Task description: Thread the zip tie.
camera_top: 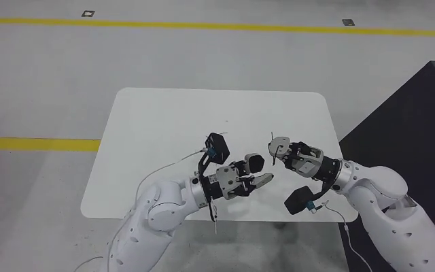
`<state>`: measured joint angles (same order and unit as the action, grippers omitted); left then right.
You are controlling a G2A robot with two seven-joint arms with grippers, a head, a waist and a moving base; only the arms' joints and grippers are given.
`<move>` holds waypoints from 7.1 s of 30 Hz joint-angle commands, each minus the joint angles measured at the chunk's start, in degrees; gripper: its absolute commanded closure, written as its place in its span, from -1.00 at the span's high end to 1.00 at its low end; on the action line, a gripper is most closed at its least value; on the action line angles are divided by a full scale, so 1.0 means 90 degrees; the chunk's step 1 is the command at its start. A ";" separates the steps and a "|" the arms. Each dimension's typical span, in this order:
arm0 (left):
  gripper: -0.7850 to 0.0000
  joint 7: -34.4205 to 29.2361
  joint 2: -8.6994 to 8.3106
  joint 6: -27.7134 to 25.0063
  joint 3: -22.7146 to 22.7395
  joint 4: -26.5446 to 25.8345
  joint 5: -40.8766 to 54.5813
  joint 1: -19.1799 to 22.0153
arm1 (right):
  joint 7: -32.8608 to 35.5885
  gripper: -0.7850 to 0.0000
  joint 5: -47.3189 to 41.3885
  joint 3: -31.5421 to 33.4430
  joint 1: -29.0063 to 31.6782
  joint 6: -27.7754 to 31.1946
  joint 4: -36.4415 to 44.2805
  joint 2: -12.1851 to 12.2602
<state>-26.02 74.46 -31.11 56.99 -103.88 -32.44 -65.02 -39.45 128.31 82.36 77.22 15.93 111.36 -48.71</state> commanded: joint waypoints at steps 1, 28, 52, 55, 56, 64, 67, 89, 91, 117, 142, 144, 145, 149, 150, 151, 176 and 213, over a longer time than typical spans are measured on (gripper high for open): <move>-0.17 -0.0008 0.0003 0.0045 -0.0025 0.0009 0.0023 0.0026 | 0.0000 -1.00 0.0000 0.0000 0.0000 0.0000 0.0000 0.0000; -0.58 0.0230 0.0050 -0.0128 -0.0225 0.0260 0.0670 0.0255 | 0.0000 -1.00 0.0000 0.0000 0.0000 0.0000 0.0000 0.0000; -1.00 0.0297 0.0081 -0.0194 -0.0334 0.0503 0.0703 0.0425 | 0.0000 -1.00 0.0000 0.0000 0.0000 0.0000 0.0000 0.0000; -1.00 0.0244 0.0072 -0.0206 -0.0322 0.0508 0.0699 0.0409 | 0.0000 -1.00 0.0000 0.0000 0.0000 0.0000 0.0000 0.0000; -1.00 0.0220 0.0067 -0.0219 -0.0315 0.0515 0.0698 0.0399 | 0.0000 -1.00 0.0000 0.0000 0.0000 0.0000 0.0000 0.0000; -1.00 0.0159 0.0053 -0.0201 -0.0375 0.0431 0.0627 0.0282 | -0.0067 -1.00 -0.0120 0.0227 0.0251 -0.0062 0.0021 0.0013; -1.00 0.0162 0.0051 -0.0193 -0.0376 0.0413 0.0620 0.0288 | -0.0035 -1.00 -0.0179 0.0261 0.0270 -0.0068 0.0050 0.0009; -0.28 0.0329 0.0047 -0.0385 -0.0379 0.0413 0.0547 0.0335 | -0.0076 -1.00 -0.0172 0.0226 0.0220 0.0139 0.0032 -0.0007; -0.32 0.0325 0.0049 -0.0359 -0.0390 0.0430 0.0544 0.0340 | -0.0068 -1.00 -0.0198 0.0240 0.0219 0.0135 0.0030 -0.0009; -0.68 0.0235 0.0034 -0.0335 -0.0413 0.0459 0.0518 0.0355 | -0.0043 -1.00 -0.0222 0.0312 0.0250 0.0152 0.0009 -0.0024; -0.73 0.0254 0.0045 -0.0407 -0.0484 0.0491 0.0496 0.0460 | -0.0103 -1.00 -0.0243 0.0398 0.0329 0.0162 0.0014 -0.0029; -0.76 0.0253 0.0047 -0.0420 -0.0497 0.0497 0.0504 0.0476 | -0.0128 -1.00 -0.0236 0.0409 0.0335 0.0171 0.0016 -0.0027; -0.77 0.0250 0.0049 -0.0423 -0.0505 0.0505 0.0507 0.0487 | -0.0137 -1.00 -0.0235 0.0416 0.0339 0.0173 0.0016 -0.0027; -0.87 0.0231 0.0057 -0.0430 -0.0537 0.0555 0.0535 0.0527 | -0.0157 -1.00 -0.0238 0.0427 0.0366 0.0173 0.0015 -0.0027; -0.87 0.0229 0.0058 -0.0434 -0.0540 0.0563 0.0544 0.0535 | -0.0159 -1.00 -0.0234 0.0431 0.0369 0.0163 0.0021 -0.0027; -0.87 0.0222 0.0059 -0.0427 -0.0544 0.0571 0.0552 0.0541 | -0.0159 -1.00 -0.0229 0.0431 0.0371 0.0160 0.0023 -0.0027; -1.00 0.0175 0.0045 -0.0227 -0.0545 0.0692 0.0112 0.0554 | 0.0015 -1.00 -0.0428 0.0463 0.0396 0.0098 0.0081 -0.0058; -1.00 0.0513 0.0096 0.0219 -0.0562 0.1404 -0.0825 0.0650 | 0.0358 -1.00 -0.0549 0.0303 0.0164 0.0053 0.0041 -0.0145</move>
<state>-21.45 75.33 -29.17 51.84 -91.60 -39.86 -59.19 -36.18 123.37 85.05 78.65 16.36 111.74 -50.01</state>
